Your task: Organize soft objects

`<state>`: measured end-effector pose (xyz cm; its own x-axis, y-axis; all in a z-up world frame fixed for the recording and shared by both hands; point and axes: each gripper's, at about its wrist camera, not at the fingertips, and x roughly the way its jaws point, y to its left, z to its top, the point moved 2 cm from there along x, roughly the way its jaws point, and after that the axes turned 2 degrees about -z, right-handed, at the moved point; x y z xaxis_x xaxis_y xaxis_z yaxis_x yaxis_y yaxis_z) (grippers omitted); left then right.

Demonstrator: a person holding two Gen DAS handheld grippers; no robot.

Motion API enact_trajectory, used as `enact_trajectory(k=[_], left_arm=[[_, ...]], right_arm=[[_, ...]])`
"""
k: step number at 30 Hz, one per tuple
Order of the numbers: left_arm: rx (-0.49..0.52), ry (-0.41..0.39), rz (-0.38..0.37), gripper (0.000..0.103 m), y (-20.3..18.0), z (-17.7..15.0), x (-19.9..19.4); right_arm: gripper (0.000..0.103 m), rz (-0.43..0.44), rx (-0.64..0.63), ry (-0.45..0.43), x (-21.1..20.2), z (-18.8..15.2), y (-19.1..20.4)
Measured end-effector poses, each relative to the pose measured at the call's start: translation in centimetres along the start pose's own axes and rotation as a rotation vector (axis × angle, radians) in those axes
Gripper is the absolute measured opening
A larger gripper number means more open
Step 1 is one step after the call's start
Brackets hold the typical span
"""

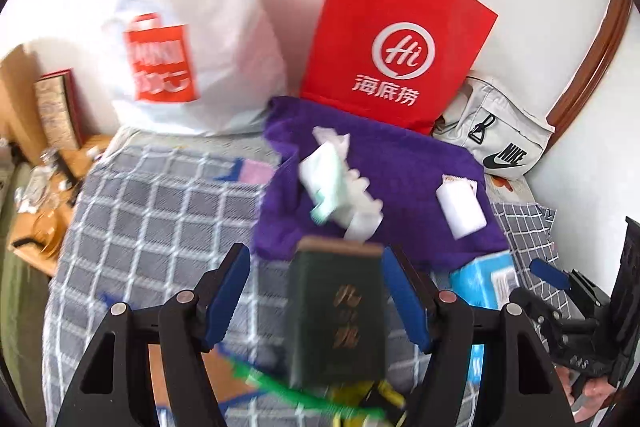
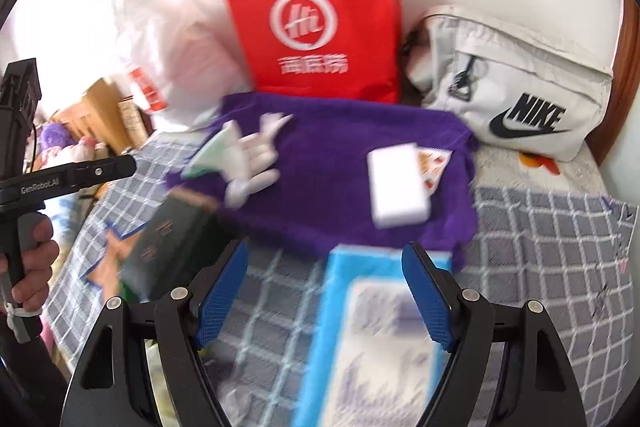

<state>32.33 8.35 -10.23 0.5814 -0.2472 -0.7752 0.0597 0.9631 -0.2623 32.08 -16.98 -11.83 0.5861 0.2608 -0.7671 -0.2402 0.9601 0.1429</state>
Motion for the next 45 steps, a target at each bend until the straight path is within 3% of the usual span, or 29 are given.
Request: enact_trajectory(k=[6,12,18,24,32,35,37,42,45], left_arm=[[-0.068,0.015,0.014,0.067,2.4,-4.1,-2.3],[-0.168,0.031,-0.07,0.065,4.3,-7.8,-2.8],[-0.165,0.016,-0.112,0.065,3.4,-9.1,-2.4],[-0.158,0.056,-0.081,0.06,2.7,-9.4,-0.4],[-0.159,0.162,-0.046,0.056,3.5,-12.4,1.5],[-0.142,0.196,0.023,0.056,4.2,-13.8,1.1],[-0.152,0.184,0.021,0.056,4.6,-14.0,0.7],[-0.236,0.113,-0.111,0.056,4.3,-12.1,-0.1],[-0.204,0.118,-0.088,0.056,3.3,-11.2,0.6]], right_arm=[[0.079,0.015,-0.075,0.006,-2.0,-3.9,4.4],[0.079,0.04,-0.086,0.037,-3.0,-7.5,6.3],[0.079,0.038,-0.079,0.064,-3.7,-10.0,6.5],[0.079,-0.043,-0.131,0.06,-4.2,-11.1,6.0],[0.079,-0.071,-0.136,0.084,-3.2,-11.9,5.0],[0.079,-0.067,-0.136,0.08,-3.2,-12.3,4.7],[0.079,-0.056,-0.132,0.08,-3.1,-12.5,4.5],[0.079,-0.042,-0.125,0.085,-2.9,-12.9,4.3],[0.079,-0.043,-0.119,0.085,-3.1,-13.2,4.0]])
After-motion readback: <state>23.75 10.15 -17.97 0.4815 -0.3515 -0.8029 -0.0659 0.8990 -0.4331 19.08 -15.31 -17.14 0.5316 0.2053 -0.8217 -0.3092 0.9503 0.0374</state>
